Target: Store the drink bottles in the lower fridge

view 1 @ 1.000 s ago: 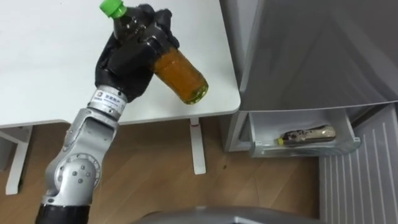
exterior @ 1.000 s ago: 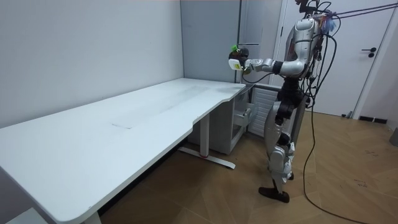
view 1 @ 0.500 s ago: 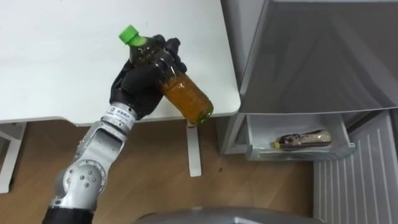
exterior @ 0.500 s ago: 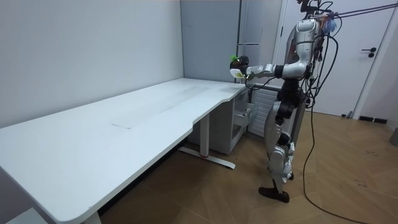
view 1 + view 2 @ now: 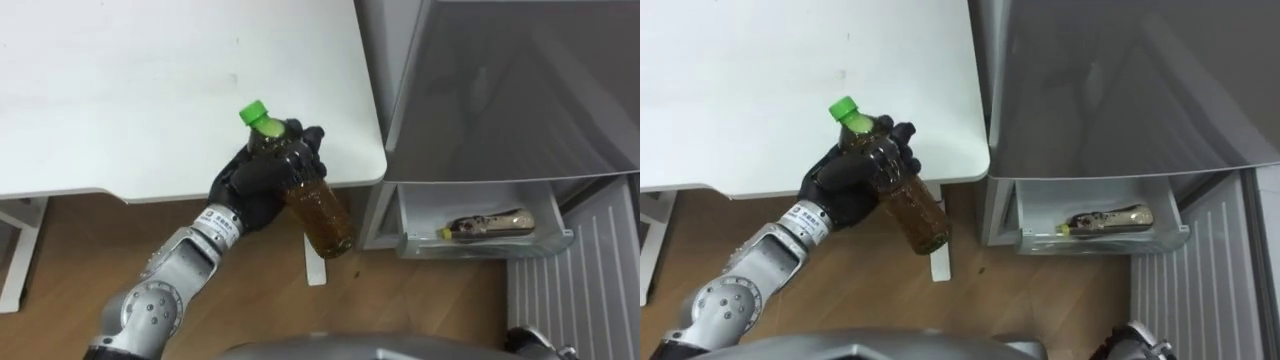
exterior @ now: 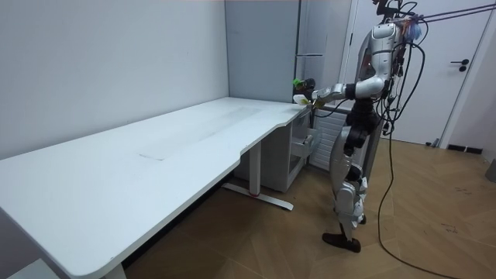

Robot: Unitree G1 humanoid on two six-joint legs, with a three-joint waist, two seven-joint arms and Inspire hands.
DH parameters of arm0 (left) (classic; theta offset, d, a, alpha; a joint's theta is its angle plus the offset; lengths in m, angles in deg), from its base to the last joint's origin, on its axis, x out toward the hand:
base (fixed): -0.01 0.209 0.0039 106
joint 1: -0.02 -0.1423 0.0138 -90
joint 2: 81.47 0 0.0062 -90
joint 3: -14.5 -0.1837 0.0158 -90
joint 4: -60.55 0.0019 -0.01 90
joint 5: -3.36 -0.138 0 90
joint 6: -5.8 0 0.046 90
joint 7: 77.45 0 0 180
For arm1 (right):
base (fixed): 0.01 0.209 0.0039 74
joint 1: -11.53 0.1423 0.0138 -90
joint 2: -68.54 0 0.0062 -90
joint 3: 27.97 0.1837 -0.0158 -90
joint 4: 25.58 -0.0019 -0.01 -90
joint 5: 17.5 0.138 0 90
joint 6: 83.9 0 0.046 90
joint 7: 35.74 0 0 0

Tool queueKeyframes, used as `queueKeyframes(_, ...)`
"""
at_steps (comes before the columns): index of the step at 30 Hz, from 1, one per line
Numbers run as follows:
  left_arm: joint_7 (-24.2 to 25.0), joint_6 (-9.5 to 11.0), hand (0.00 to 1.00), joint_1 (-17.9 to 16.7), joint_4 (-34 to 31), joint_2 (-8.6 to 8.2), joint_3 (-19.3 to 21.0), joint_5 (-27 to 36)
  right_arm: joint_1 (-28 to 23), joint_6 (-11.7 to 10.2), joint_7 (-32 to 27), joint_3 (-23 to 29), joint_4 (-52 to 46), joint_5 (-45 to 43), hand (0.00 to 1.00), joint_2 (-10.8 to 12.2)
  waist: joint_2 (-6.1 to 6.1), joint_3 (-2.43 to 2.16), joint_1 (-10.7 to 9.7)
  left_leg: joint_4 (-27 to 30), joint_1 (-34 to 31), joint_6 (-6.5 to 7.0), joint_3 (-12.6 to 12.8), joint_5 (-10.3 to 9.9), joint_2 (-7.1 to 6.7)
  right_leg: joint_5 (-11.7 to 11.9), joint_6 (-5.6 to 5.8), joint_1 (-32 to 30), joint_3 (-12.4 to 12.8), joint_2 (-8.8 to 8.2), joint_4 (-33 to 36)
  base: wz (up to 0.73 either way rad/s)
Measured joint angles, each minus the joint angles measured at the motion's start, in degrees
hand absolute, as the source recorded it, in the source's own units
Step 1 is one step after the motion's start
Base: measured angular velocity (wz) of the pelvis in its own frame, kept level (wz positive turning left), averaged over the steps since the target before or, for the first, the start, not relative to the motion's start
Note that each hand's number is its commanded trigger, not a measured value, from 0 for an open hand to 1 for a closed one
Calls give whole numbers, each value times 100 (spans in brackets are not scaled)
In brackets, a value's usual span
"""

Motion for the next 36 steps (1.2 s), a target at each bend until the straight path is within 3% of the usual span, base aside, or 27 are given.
queueKeyframes(5, 152, -59, 100, -131, 107, 54, -67, -173, -105, -3, -9, -61, -279, 112, 0, 5, 36, 9, -2, 4, -58, 0, 3, 0, -2, 0, 1, -18, 7, 1, 12, 0)
queueKeyframes(12, 463, -39, 100, -121, 818, 16, -83, -547, -160, -77, 179, -279, -675, 652, 0, 20, 50, 8, 39, 19, -88, 1, 30, 0, -1, 0, 1, -91, 42, 0, 2, -1)
queueKeyframes(18, 846, 181, 100, -113, 1161, 36, -144, -1106, -190, -280, 271, -280, -1230, 862, 0, 37, 66, 0, 47, 84, -179, 2, 32, 0, -1, 1, -1, -194, 91, 6, 21, 0)
queueKeyframes(23, 866, 185, 100, -112, 1491, -26, -259, -1238, -208, -456, 381, -651, -1646, 586, 0, 42, 46, 12, 186, 88, -161, 2, 119, 0, 11, 1, -1, -253, 180, 6, 94, -8)
queueKeyframes(28, 865, 416, 100, -65, 1813, -83, -435, -1234, -212, -529, 595, -1186, -2347, 253, 0, 95, -4, 33, 233, 124, -262, 2, 120, 0, 17, 3, -5, -340, 178, 7, 101, 0)
queueKeyframes(36, 863, 523, 100, 66, 1988, -83, -734, -1238, -214, -683, 946, -1643, -2925, 258, 0, 102, -7, 37, 302, 131, -367, 2, 119, 0, 18, 8, -9, -416, 160, 7, 121, 0)
